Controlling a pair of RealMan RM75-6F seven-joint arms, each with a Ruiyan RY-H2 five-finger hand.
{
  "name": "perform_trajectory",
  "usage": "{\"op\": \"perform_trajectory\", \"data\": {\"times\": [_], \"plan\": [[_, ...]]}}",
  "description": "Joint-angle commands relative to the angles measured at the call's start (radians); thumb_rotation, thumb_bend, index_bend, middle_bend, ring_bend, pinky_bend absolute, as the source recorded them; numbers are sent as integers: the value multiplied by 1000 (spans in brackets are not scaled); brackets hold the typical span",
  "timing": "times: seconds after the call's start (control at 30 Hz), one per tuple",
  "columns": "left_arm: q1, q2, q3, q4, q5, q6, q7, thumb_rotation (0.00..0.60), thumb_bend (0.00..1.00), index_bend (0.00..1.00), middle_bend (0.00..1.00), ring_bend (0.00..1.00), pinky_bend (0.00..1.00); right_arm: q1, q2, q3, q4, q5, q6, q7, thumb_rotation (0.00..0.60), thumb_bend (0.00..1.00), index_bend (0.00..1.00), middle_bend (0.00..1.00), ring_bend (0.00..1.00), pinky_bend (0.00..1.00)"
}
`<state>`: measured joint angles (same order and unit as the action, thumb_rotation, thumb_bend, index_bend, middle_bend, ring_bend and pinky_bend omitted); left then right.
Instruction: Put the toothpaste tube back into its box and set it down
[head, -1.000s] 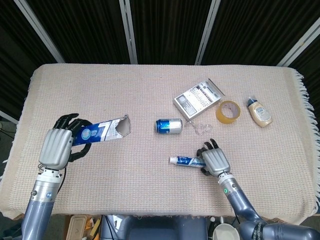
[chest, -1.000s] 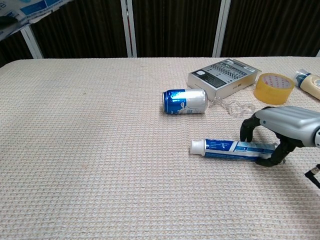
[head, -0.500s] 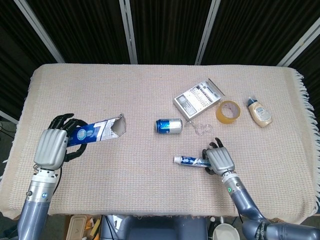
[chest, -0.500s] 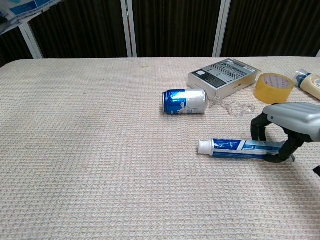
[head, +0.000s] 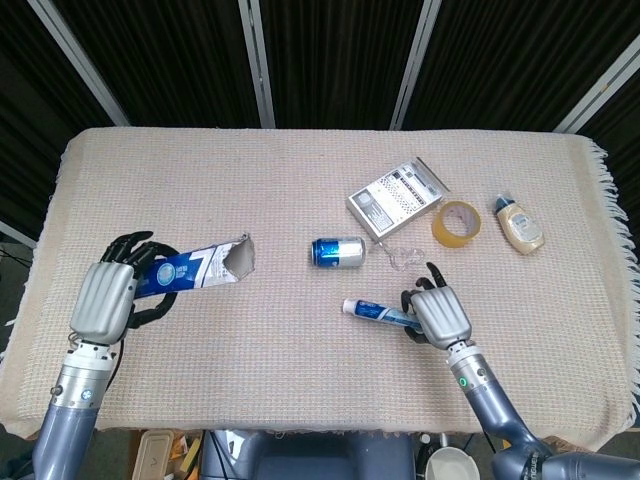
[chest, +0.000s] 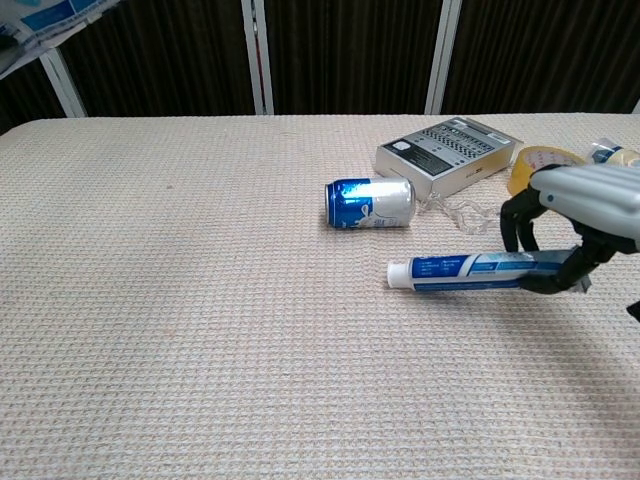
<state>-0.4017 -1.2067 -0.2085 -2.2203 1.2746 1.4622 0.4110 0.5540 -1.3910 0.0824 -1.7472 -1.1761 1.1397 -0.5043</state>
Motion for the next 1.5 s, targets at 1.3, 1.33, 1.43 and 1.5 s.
{"op": "perform_trajectory", "data": {"times": [1.3, 1.33, 1.43, 1.5], "plan": [[29, -57, 149, 577, 227, -243, -1132, 600, 382, 370, 358, 173, 160, 46, 558, 219, -609, 29, 63, -10, 600, 425, 605, 612, 279, 0], [25, -67, 145, 583, 221, -247, -1108, 600, 383, 370, 357, 173, 160, 42, 569, 221, -609, 11, 61, 9, 600, 424, 605, 612, 279, 0], [3, -95, 130, 581, 199, -273, -1045, 600, 382, 370, 355, 172, 160, 36, 597, 225, -609, -39, 46, 69, 600, 424, 605, 612, 279, 0], [-12, -114, 123, 579, 187, -292, -994, 600, 382, 370, 355, 172, 160, 35, 611, 227, -609, -58, 39, 88, 600, 425, 605, 612, 279, 0]]}}
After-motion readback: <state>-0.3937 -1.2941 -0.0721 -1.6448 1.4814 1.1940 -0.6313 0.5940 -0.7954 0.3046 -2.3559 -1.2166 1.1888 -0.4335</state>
